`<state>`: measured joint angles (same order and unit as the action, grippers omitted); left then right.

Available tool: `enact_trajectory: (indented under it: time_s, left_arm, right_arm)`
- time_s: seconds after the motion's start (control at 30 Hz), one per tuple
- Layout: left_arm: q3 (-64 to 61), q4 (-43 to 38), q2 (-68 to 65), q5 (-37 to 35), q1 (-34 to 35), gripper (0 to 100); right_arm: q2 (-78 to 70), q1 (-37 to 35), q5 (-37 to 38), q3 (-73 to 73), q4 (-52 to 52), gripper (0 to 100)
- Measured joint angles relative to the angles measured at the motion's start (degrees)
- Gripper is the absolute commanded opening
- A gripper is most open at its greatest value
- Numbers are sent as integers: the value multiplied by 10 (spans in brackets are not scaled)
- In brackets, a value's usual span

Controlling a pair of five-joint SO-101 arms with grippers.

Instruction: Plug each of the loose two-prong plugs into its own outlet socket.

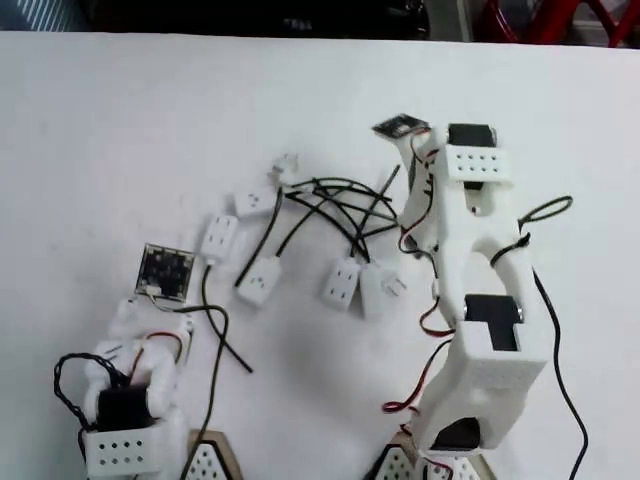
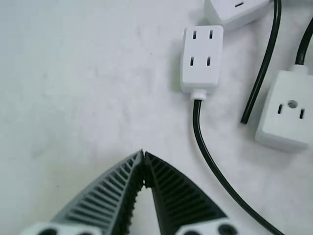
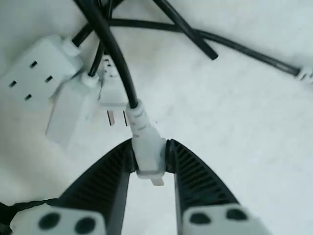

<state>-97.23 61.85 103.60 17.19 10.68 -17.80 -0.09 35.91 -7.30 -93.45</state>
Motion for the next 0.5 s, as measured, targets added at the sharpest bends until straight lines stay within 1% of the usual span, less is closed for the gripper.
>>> enact_trajectory:
  time_s: [0.07,0.17,0.33,0.5]
  left_arm:
    - [0,0,0,0,0,24]
    - [0,0,0,0,0,24]
    - [0,0,0,0,0,24]
    - [0,0,0,0,0,24]
  right_arm:
    - [-5,5,7,18,0,22]
    - [-34,3,48,26,1,28]
    - [-76,3,61,26,18,127]
    - [-77,3,62,26,22,115]
